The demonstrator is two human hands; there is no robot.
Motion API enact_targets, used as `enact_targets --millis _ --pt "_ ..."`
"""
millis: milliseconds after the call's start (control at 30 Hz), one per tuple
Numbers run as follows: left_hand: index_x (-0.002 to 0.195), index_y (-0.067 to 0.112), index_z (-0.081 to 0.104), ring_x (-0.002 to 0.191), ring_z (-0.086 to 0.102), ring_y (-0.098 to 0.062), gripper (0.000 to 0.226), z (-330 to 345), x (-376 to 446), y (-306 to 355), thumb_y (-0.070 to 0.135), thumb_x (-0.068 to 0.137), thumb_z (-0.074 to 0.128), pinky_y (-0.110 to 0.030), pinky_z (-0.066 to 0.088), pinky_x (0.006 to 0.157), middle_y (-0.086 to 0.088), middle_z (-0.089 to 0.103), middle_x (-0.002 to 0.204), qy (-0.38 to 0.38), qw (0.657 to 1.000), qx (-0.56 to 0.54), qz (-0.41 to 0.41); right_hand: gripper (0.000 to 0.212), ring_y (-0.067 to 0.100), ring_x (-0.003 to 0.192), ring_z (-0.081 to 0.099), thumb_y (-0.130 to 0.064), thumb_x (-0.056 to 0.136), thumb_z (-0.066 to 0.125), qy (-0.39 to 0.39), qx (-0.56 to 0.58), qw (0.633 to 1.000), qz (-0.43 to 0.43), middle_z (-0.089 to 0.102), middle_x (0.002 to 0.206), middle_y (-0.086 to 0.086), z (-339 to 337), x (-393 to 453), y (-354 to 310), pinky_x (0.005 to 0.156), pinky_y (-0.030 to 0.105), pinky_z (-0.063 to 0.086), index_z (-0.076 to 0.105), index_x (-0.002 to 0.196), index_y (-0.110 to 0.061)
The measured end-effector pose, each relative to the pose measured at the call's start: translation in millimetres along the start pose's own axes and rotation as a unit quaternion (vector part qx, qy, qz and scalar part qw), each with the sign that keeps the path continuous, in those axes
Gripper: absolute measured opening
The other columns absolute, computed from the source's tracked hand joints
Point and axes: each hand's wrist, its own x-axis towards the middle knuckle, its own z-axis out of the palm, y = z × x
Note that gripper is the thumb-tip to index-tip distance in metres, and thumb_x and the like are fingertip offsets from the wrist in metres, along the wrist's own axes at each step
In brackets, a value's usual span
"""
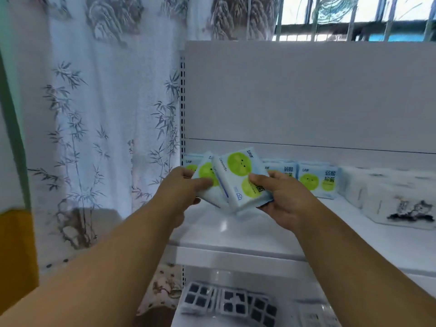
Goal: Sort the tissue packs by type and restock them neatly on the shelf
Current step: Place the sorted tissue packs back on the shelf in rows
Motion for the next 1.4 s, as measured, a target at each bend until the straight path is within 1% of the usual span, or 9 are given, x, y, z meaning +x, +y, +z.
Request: enact_targets --millis 133,267,333,467,667,800,1000,1167,1400 --pt "0.111 0.018 0.053 0.087 0.065 -0.027 0.050 -10.4 48.8 -3.8 0.005 0.071 0.080 -0.045 0.057 0.078 -0.009 0.064 0.097 -0.022 0.979 0.195 0.048 0.040 0.025 0.084 0.071 -0.004 0.075 0.080 0.023 -0.194 0.979 -0.065 0.073 0.105 0.014 -11.0 35.6 -6.9 0.080 0.040 0.056 0.063 0.111 -0.009" --pt "0.119 0.019 0.050 0.096 0.061 -0.027 0.056 -27.4 81.6 -13.5 0.019 0.071 0.079 -0.038 0.053 0.083 -0.006 0.064 0.104 0.018 0.929 0.364 0.068 0.039 0.024 0.077 0.067 0.002 0.070 0.083 0.028 -0.376 0.921 -0.098 0.069 0.100 0.016 -29.7 62.1 -17.6 0.074 0.039 0.056 0.065 0.102 -0.010" --pt "0.121 0.014 0.049 0.100 0.059 -0.028 0.059 -31.3 93.1 -16.4 0.021 0.071 0.079 -0.037 0.051 0.086 -0.008 0.063 0.109 0.023 0.908 0.414 0.055 0.037 0.020 0.078 0.064 -0.006 0.072 0.084 0.030 -0.496 0.862 -0.104 0.066 0.096 0.007 -33.2 76.1 -19.4 0.072 0.030 0.055 0.067 0.102 -0.018" --pt "0.123 0.008 0.047 0.094 0.054 -0.025 0.056 -24.8 110.7 -18.7 0.022 0.077 0.076 -0.031 0.044 0.077 -0.008 0.058 0.108 0.025 0.895 0.444 0.045 0.043 0.024 0.107 0.054 -0.024 0.080 0.077 0.049 -0.693 0.699 -0.171 0.053 0.114 0.006 -19.2 103.2 -16.4 0.091 0.030 0.044 0.064 0.121 -0.025" --pt "0.130 0.011 0.039 0.110 0.053 -0.032 0.072 -14.5 127.4 -21.0 0.029 0.073 0.077 -0.038 0.047 0.086 -0.013 0.044 0.122 0.056 0.889 0.450 0.057 0.053 0.026 0.119 0.038 -0.052 0.085 0.066 0.096 -0.776 0.586 -0.213 0.044 0.125 0.004 9.2 123.2 6.0 0.099 0.040 0.039 0.056 0.129 -0.025" --pt "0.138 0.026 0.040 0.105 0.052 -0.033 0.062 -6.6 126.4 -28.3 0.026 0.081 0.065 -0.041 0.049 0.089 -0.011 0.040 0.120 0.061 0.870 0.459 0.170 0.048 0.027 0.115 0.040 -0.051 0.089 0.060 0.113 -0.776 0.585 -0.206 0.045 0.121 0.006 19.3 127.7 16.2 0.094 0.039 0.039 0.056 0.124 -0.020" --pt "0.143 0.028 0.037 0.111 0.052 -0.033 0.059 -0.7 125.3 -29.8 0.026 0.089 0.058 -0.042 0.049 0.091 -0.012 0.040 0.130 0.036 0.867 0.474 0.151 0.044 0.027 0.113 0.042 -0.047 0.091 0.057 0.115 -0.770 0.591 -0.208 0.048 0.120 0.006 25.9 127.2 19.8 0.091 0.039 0.039 0.052 0.124 -0.018" --pt "0.145 0.030 0.033 0.119 0.049 -0.035 0.063 -6.0 81.9 -19.7 0.031 0.089 0.061 -0.045 0.047 0.098 -0.013 0.038 0.136 0.041 0.855 0.495 0.152 0.051 0.027 0.119 0.041 -0.053 0.089 0.054 0.126 -0.789 0.560 -0.220 0.049 0.127 0.003 26.2 98.2 15.7 0.097 0.045 0.033 0.046 0.130 -0.024" --pt "0.139 0.032 0.041 0.116 0.050 -0.028 0.058 -3.8 -29.7 3.2 0.036 0.086 0.064 -0.045 0.047 0.097 -0.007 0.048 0.128 0.082 0.829 0.527 0.165 0.052 0.029 0.123 0.042 -0.047 0.091 0.055 0.049 -0.741 0.608 -0.281 0.049 0.130 0.006 32.4 18.5 11.3 0.098 0.045 0.035 0.044 0.136 -0.023"
